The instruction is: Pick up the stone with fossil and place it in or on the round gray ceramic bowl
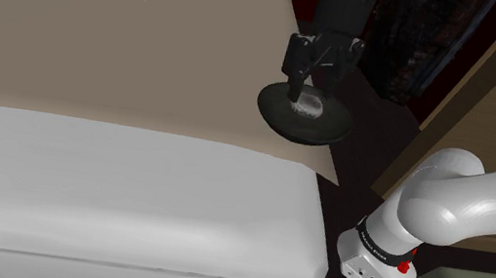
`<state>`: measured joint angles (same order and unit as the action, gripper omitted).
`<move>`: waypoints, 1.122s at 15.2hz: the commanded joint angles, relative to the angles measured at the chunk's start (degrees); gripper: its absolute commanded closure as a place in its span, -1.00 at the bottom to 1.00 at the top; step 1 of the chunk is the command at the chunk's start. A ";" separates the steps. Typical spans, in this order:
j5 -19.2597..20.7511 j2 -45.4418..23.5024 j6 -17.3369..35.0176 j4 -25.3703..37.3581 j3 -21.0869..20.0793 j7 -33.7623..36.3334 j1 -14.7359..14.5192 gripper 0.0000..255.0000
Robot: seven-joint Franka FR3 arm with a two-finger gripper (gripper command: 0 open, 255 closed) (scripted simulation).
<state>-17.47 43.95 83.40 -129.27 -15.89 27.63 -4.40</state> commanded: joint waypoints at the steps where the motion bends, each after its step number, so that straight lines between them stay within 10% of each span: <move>1: 0.00 0.00 0.00 0.00 0.00 0.00 0.00 -1.00; 17: 1.28 -3.20 -6.15 9.26 1.33 0.60 0.61 -1.00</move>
